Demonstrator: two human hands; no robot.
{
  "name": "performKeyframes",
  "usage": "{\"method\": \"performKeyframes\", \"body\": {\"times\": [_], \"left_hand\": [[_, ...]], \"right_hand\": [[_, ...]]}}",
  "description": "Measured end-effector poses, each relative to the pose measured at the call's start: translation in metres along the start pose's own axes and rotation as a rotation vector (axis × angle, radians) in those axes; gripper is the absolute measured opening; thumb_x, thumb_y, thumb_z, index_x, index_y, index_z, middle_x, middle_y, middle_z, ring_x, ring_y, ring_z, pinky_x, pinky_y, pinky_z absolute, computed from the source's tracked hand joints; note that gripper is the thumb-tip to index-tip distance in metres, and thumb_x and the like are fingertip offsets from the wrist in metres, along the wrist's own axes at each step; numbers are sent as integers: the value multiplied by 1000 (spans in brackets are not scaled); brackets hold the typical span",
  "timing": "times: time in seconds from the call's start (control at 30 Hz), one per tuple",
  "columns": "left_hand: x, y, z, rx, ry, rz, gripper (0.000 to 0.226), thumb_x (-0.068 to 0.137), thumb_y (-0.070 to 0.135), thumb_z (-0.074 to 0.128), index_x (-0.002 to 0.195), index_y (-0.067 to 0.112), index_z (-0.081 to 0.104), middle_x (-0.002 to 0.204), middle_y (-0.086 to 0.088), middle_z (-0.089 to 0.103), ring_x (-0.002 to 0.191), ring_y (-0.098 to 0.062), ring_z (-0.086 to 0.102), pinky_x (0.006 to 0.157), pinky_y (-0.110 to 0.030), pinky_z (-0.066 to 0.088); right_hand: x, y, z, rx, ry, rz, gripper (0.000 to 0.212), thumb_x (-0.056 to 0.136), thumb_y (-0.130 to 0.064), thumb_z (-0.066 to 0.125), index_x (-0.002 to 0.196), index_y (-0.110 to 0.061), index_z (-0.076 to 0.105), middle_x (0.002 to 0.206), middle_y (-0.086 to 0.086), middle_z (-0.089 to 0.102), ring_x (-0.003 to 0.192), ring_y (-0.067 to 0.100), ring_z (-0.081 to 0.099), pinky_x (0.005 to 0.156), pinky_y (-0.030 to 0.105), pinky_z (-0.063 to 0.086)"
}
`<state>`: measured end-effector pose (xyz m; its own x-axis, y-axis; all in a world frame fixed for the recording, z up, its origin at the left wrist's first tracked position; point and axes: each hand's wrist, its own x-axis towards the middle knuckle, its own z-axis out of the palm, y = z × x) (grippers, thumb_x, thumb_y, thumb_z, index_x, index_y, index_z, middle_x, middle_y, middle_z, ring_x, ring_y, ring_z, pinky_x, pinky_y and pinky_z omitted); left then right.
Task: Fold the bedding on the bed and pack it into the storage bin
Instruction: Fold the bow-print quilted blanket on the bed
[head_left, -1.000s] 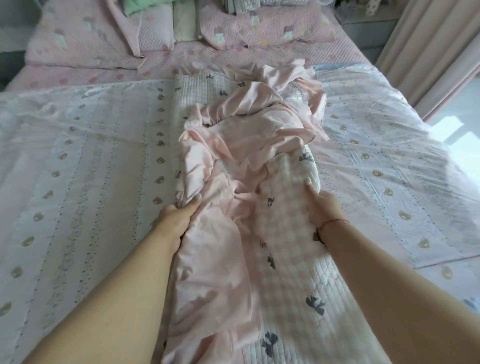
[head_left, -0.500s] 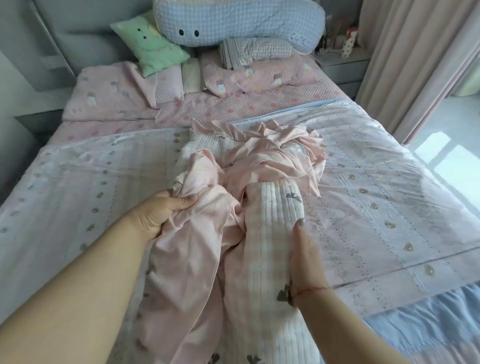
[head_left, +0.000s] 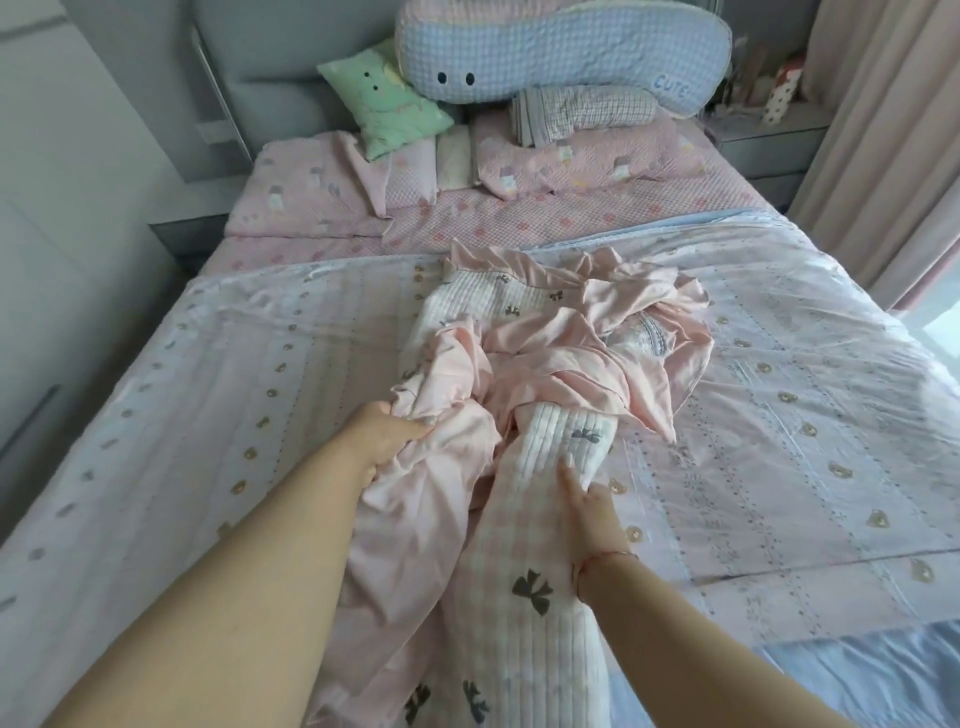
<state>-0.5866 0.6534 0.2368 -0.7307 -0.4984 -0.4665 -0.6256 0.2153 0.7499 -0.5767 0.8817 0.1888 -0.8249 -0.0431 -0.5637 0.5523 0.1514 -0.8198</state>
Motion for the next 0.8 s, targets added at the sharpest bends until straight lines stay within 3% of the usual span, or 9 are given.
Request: {"method": "performKeyframes", "body": {"times": [0.1,0.2,0.33,0.47,0.6,0.7,0.8], "left_hand": [[6,-3,-11,14,18,-28,30,86,24,73,107,10,57,96,-7,63,80,-20,61,65,-24,50],[20,-3,-23,63,57,-35,49,82,31,75,117,0,60,107,-15,67,97,-30,66,91,-40,54],[26,14,-36,-124,-23,79,33,87,14,70,116,-1,61,96,-16,67,84,-26,64,79,-34,51],[22,26,-96,-225,-243,221,11,89,-4,61,99,-1,64,81,-9,69,61,-9,67,57,-18,54],[17,13,-190,-80,-342,204,9,89,-2,60,95,4,64,80,-6,73,68,-12,69,66,-21,56],[20,-14,-260,84,-299,132,34,83,14,70,112,-2,62,103,-16,71,92,-26,68,88,-36,53],[26,-48,-321,300,-257,114,88,57,61,83,121,6,61,113,-11,70,105,-27,65,100,-43,48]], "right_hand": [[-8,-6,3,-6,0,39,44,92,-48,51,94,-4,53,82,5,58,74,19,57,66,32,46],[-18,-10,11,-57,71,46,44,91,-45,54,103,-3,57,88,8,62,84,26,61,80,37,50],[-48,-14,45,145,202,-77,24,90,-37,58,88,-14,64,84,9,69,82,28,67,80,44,55],[-92,-8,115,355,230,-155,19,91,-34,59,99,-17,65,88,3,71,84,20,68,76,39,57],[-141,1,204,333,147,-220,27,90,-42,58,102,-19,65,84,-5,73,84,15,69,80,40,55],[-178,7,262,227,50,-243,18,92,-38,57,96,-21,62,80,-9,70,80,5,65,76,29,53],[-203,21,316,114,-91,-273,21,91,-40,55,83,-20,53,58,-16,54,59,-4,50,59,14,38]]}}
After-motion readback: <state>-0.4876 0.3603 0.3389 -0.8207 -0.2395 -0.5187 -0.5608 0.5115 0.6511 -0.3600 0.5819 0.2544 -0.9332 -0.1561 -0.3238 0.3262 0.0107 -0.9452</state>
